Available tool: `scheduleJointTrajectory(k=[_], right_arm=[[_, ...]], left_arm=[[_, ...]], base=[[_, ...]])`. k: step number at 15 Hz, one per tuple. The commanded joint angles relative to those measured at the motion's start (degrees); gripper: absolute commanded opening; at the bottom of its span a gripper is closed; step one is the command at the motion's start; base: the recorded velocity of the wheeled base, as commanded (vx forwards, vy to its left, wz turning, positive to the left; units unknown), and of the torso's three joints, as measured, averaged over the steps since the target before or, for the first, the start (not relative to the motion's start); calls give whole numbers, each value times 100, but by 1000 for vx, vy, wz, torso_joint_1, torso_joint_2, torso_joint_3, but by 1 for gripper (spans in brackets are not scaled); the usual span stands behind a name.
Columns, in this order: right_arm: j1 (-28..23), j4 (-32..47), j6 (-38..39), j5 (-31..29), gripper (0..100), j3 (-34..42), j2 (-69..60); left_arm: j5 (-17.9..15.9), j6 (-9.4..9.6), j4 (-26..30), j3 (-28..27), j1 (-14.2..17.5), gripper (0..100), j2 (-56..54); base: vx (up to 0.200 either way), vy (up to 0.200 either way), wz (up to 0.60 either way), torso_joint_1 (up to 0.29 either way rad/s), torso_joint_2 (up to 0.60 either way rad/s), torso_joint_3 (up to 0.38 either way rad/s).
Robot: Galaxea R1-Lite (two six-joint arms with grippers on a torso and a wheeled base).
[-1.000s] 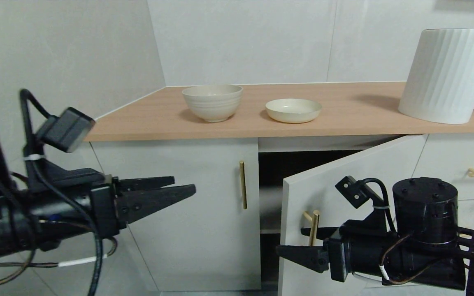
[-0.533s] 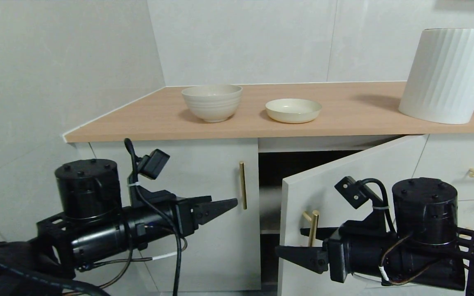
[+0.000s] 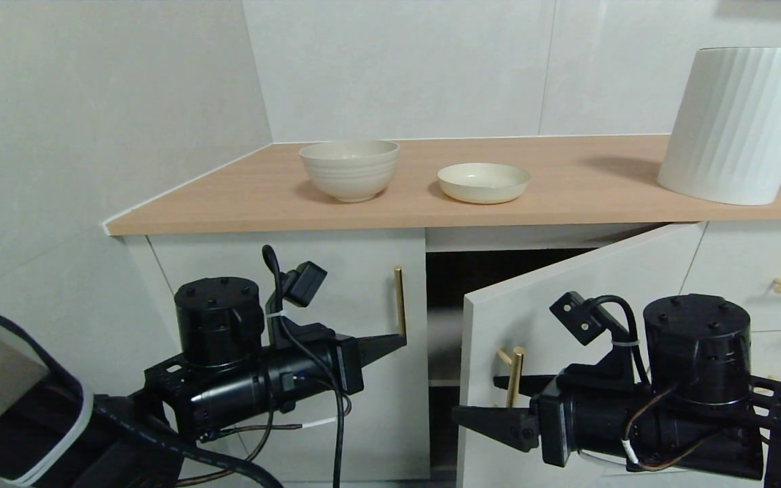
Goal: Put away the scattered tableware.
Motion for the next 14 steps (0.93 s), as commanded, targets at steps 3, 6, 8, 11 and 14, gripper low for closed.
scheduleJointTrajectory(k=[3,6,8,11,14], right_arm=[[0,19,1,-1,100,22,34],[0,19,1,-1,100,31,16],[0,19,-7,-1,100,31,-10],[0,19,-25,-19,100,31,-19],[-26,19,-254,-36,100,66,-1]], left_arm=[[-36,298,-422,-792,-164,0,1132],[78,843,-1098,-765,-393,0,1792],[157,852,-1670,-985,-454,0,2213],[306,869,-1801,-1161,-604,0,2292],[403,1379,-1810,-1152,-823,0,2196]], base=[[0,0,0,0,0,0],[0,0,0,0,0,0],[0,0,0,0,0,0],[0,0,0,0,0,0],[0,0,0,0,0,0]])
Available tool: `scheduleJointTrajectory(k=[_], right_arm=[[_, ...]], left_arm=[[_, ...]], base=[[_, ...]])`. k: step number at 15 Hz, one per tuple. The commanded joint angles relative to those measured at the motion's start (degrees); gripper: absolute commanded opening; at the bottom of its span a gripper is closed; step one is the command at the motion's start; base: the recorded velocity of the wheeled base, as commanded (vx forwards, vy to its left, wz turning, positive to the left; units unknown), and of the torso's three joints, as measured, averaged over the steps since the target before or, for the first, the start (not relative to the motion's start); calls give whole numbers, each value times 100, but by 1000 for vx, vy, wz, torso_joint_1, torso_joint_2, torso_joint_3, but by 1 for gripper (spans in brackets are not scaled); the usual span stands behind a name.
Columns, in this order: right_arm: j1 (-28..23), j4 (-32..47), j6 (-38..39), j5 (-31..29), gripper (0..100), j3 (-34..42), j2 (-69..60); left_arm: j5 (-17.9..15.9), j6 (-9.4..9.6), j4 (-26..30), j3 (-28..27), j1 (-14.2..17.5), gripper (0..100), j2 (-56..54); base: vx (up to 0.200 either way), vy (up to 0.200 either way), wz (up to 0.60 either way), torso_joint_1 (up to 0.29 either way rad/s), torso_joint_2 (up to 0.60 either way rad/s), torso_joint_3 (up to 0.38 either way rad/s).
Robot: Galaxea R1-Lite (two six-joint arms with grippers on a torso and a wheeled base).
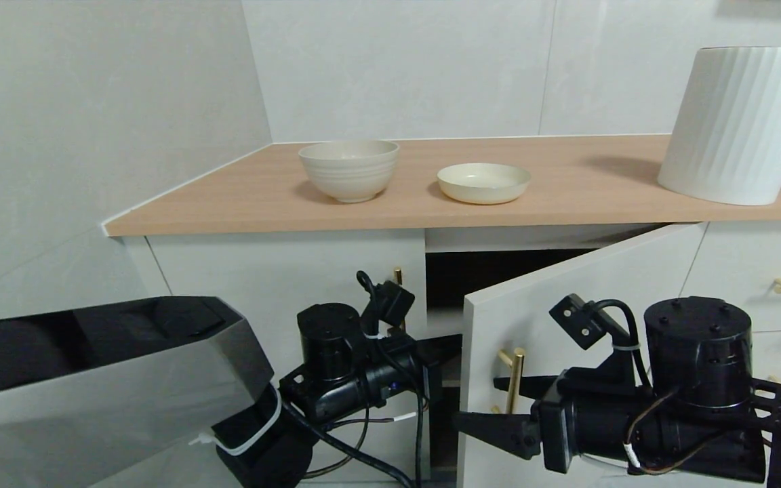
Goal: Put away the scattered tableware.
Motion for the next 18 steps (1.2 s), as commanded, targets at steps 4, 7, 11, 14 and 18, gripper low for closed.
scheduleJointTrajectory(k=[4,7,11,14,18], right_arm=[[-326,12,-561,-48,100,95,7],[-712,21,-632,-118,100,166,-134],[-1152,65,-632,-118,100,359,-520],[-1152,346,-632,-109,100,974,-1285],[-1011,1014,-632,-39,100,1660,-2410]], left_arm=[[395,495,-16,-14,-423,0,20],[403,495,-25,-22,-441,0,-7],[403,469,-16,-49,-450,0,-24],[403,416,10,-93,-441,0,-42],[403,407,291,-110,-459,0,-121]], base=[[0,0,0,0,0,0],[0,0,0,0,0,0],[0,0,0,0,0,0],[0,0,0,0,0,0],[0,0,0,0,0,0]])
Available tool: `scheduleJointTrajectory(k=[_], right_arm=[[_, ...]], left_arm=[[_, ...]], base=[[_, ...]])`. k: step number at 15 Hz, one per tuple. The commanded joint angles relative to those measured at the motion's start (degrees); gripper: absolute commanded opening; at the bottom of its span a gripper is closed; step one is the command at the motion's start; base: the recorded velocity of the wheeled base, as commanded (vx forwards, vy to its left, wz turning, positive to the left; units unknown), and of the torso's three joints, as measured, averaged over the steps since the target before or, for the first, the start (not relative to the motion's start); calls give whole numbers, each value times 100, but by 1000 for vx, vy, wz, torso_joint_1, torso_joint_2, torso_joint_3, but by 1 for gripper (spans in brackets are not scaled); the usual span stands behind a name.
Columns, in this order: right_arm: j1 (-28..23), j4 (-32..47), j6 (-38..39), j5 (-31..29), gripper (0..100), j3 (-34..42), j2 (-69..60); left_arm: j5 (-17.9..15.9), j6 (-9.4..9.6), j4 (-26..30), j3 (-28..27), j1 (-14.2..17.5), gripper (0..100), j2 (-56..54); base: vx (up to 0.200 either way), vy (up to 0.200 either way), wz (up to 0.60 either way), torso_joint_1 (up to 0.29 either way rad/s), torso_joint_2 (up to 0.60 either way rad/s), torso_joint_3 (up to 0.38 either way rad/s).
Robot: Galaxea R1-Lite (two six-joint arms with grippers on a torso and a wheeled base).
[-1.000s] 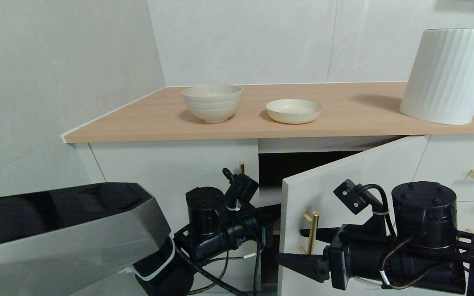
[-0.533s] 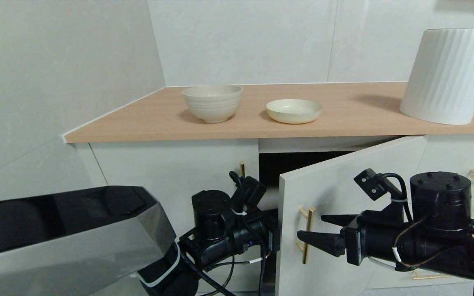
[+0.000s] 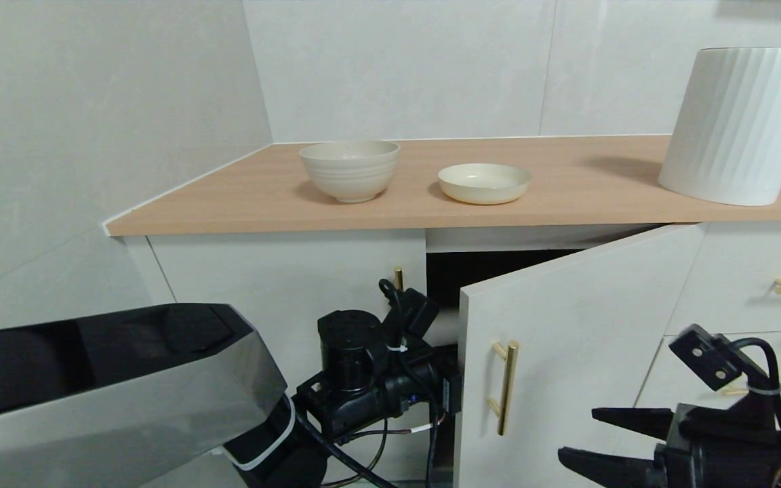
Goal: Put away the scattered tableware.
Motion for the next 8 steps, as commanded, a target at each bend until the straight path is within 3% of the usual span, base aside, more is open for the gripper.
scheduleJointTrajectory(k=[1,3,7,8], right_arm=[[100,290,1,18,100,292,-809],[144,598,1,18,100,257,-1099],[153,668,1,10,100,257,-1160],[153,668,1,18,100,257,-1187]], left_arm=[[7,-1,150,-47,-39,0,-95],[7,-159,317,-117,-162,0,-104],[7,-273,634,-486,-179,0,-42],[7,-291,845,-785,-179,0,98]], base=[[0,0,0,0,0,0],[-200,0,0,2,5,-5],[-200,0,0,-1,-1,1],[0,0,0,0,0,0]])
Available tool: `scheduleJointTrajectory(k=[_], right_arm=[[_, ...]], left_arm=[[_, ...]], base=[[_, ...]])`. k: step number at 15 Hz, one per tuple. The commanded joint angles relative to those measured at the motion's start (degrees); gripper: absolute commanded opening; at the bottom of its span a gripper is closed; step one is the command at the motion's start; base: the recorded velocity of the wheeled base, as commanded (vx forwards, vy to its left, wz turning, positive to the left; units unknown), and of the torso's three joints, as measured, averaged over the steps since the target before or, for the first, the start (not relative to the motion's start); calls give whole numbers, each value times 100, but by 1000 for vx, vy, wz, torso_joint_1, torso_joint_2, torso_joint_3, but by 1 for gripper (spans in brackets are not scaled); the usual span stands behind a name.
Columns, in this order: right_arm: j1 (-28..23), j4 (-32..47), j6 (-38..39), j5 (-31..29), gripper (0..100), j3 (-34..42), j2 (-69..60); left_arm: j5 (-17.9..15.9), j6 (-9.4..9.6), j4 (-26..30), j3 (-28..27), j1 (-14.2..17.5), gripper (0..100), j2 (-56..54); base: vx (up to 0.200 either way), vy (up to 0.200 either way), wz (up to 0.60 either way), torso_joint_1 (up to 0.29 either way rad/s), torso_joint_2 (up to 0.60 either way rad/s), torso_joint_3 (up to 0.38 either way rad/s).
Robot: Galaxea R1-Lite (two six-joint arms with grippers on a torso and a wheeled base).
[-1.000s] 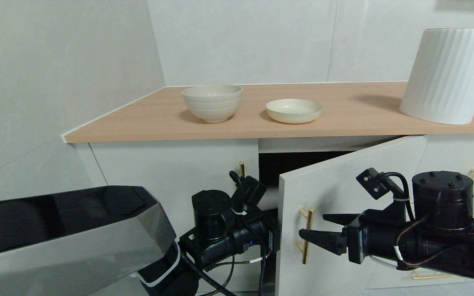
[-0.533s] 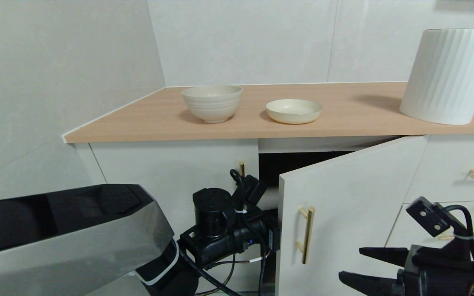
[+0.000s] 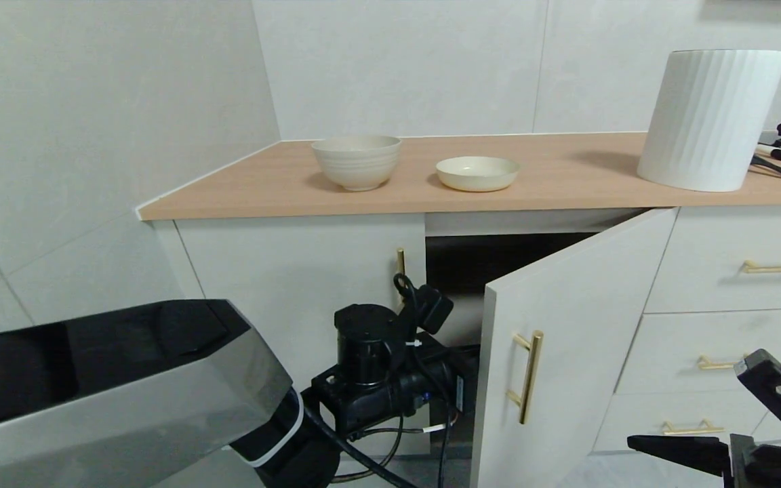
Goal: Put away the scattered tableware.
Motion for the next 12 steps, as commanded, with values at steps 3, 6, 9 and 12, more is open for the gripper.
scheduleJointTrajectory(k=[3,6,9,12], right_arm=[[74,6,1,-4,100,16,-149],[101,6,1,-4,100,16,-167],[101,6,1,-4,100,16,-184],[109,6,1,-4,100,25,-184]], left_arm=[[-7,-36,675,-840,-9,0,201],[-7,-36,763,-919,0,0,175],[-7,-133,781,-946,0,0,175],[-7,-230,1053,-1227,0,0,184]], base=[[0,0,0,0,0,0],[0,0,0,0,0,0],[-133,0,0,5,3,-2],[-133,0,0,2,5,0]])
